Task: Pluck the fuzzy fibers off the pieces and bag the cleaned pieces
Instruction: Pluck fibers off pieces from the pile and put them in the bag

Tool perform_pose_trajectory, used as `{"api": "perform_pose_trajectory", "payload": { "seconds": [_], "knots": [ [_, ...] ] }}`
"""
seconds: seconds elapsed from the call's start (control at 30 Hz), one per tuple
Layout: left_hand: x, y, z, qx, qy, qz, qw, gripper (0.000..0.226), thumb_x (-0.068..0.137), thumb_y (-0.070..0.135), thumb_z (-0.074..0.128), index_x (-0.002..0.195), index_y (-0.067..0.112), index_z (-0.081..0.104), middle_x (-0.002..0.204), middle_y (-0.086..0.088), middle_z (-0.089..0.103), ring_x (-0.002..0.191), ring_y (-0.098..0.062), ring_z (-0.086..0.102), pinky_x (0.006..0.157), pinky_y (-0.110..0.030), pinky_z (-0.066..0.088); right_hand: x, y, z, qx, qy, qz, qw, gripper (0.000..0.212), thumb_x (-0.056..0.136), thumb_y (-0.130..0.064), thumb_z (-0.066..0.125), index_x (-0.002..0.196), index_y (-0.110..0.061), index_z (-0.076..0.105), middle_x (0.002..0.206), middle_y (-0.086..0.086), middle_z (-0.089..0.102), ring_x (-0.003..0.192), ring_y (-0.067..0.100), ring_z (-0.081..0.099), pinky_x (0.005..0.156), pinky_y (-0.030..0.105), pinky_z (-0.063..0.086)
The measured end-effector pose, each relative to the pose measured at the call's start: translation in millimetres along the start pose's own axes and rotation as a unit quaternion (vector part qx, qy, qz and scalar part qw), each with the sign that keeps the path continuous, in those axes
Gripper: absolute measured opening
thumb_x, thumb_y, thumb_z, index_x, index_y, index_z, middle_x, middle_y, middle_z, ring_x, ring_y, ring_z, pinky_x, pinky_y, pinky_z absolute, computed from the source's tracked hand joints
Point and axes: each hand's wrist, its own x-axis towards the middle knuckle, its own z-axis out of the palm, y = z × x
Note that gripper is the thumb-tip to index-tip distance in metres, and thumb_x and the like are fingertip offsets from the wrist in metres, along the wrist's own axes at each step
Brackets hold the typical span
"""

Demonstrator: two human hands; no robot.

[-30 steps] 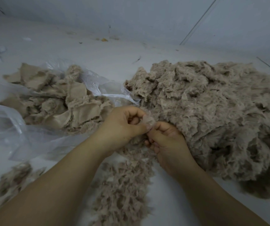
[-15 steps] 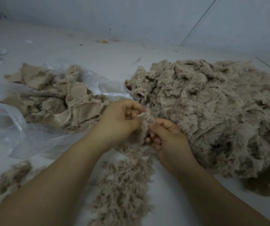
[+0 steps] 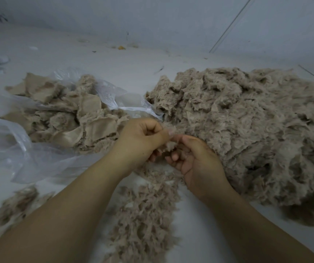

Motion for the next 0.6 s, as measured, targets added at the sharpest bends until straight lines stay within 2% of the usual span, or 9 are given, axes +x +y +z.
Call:
{"api": "perform_pose_trajectory", "payload": {
  "seconds": [0.07, 0.13, 0.2, 0.27, 0.37, 0.5, 0.6],
  "knots": [
    [0, -2, 0, 0.015, 0.009, 0.014, 1.000, 0.029, 0.083, 0.014, 0.076, 0.064, 0.001, 0.058, 0.048, -0.009, 0.056, 0.039, -0.019, 0.053, 0.041, -0.025, 0.042, 0, 1, 0, -0.010, 0.000, -0.009, 1.000, 0.023, 0.094, -0.022, 0.060, 0.092, -0.002, 0.071, 0.068, 0.005, 0.064, 0.057, 0.011, 0.058, 0.063, 0.028, 0.056],
    [1, -3, 0, 0.009, 0.017, 0.019, 1.000, 0.027, 0.079, 0.008, 0.079, 0.066, -0.001, 0.057, 0.053, -0.014, 0.058, 0.044, -0.021, 0.056, 0.046, -0.028, 0.046, -1, 2, 0, -0.046, -0.012, -0.016, 0.999, 0.020, 0.084, -0.026, 0.064, 0.081, -0.010, 0.076, 0.064, 0.004, 0.063, 0.062, 0.012, 0.060, 0.067, 0.026, 0.057],
    [2, -3, -2, -0.010, 0.011, 0.021, 1.000, 0.023, 0.076, -0.003, 0.079, 0.070, -0.001, 0.057, 0.058, -0.013, 0.058, 0.047, -0.020, 0.056, 0.049, -0.027, 0.048, -2, 1, 1, -0.066, -0.020, -0.013, 0.998, 0.016, 0.079, -0.027, 0.066, 0.071, -0.016, 0.077, 0.064, 0.005, 0.064, 0.066, 0.017, 0.064, 0.069, 0.027, 0.058],
    [2, -2, -4, -0.046, -0.016, 0.011, 0.999, 0.020, 0.076, -0.011, 0.075, 0.075, -0.001, 0.058, 0.062, -0.013, 0.058, 0.050, -0.022, 0.059, 0.049, -0.026, 0.051, -3, 0, 0, -0.062, -0.022, -0.012, 0.998, 0.013, 0.077, -0.023, 0.069, 0.072, -0.013, 0.074, 0.065, 0.006, 0.066, 0.067, 0.020, 0.066, 0.069, 0.028, 0.059],
    [2, -1, -7, -0.100, -0.056, -0.014, 0.993, 0.020, 0.076, -0.017, 0.069, 0.084, -0.002, 0.059, 0.071, -0.020, 0.060, 0.055, -0.029, 0.063, 0.051, -0.031, 0.055, -3, -1, 2, -0.034, -0.012, -0.004, 0.999, 0.023, 0.072, -0.016, 0.072, 0.089, -0.005, 0.061, 0.069, 0.010, 0.068, 0.066, 0.021, 0.066, 0.069, 0.033, 0.061],
    [3, 1, -14, -0.114, -0.131, -0.042, 0.984, 0.026, 0.074, -0.021, 0.067, 0.089, -0.001, 0.059, 0.074, -0.019, 0.060, 0.059, -0.024, 0.063, 0.049, -0.030, 0.055, -4, -5, 4, -0.012, -0.012, 0.013, 1.000, 0.047, 0.077, -0.011, 0.071, 0.120, 0.000, 0.053, 0.098, 0.019, 0.073, 0.081, 0.025, 0.072, 0.070, 0.038, 0.061],
    [5, 1, -24, -0.027, -0.168, -0.080, 0.982, 0.032, 0.073, -0.027, 0.065, 0.089, 0.001, 0.060, 0.070, -0.012, 0.060, 0.055, -0.022, 0.057, 0.048, -0.028, 0.052, -4, -4, 3, -0.024, 0.009, 0.015, 1.000, 0.034, 0.090, -0.001, 0.064, 0.122, -0.001, 0.054, 0.103, 0.021, 0.071, 0.085, 0.026, 0.071, 0.071, 0.038, 0.061]
  ]
}}
